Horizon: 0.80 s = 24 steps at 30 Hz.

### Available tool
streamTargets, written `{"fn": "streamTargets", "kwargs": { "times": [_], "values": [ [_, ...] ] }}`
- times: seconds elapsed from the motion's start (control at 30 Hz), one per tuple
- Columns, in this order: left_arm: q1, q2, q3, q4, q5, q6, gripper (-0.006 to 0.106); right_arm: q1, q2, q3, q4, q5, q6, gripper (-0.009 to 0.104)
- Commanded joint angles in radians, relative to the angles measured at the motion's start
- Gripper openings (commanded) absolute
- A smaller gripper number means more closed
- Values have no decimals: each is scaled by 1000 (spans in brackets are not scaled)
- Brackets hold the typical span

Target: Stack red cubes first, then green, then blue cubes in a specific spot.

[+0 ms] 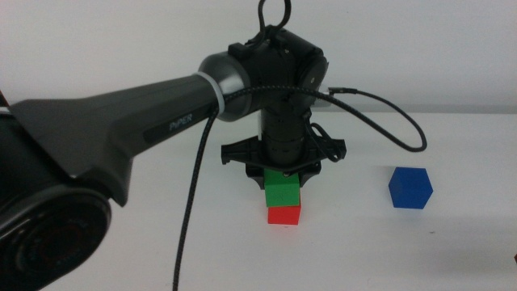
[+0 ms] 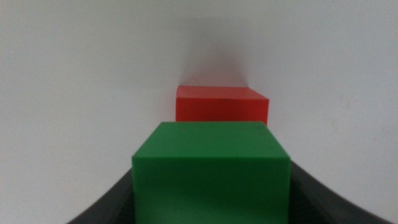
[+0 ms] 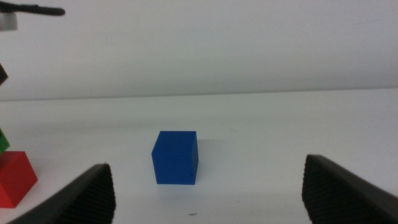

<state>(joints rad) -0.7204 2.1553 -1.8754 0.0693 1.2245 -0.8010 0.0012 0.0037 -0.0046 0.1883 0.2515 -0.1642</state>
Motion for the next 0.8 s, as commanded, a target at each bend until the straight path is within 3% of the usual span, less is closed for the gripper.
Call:
{"fn": "streamTargets", "kwargs": {
  "times": [0.0,0.77],
  "values": [
    [-10,15,-8,-9,16,14,0,-9,-39,43,-3,-3,-7,80],
    [-21,20,-14,13,-34,16,0,-9,-39,43,-3,-3,-7,80]
  ]
}}
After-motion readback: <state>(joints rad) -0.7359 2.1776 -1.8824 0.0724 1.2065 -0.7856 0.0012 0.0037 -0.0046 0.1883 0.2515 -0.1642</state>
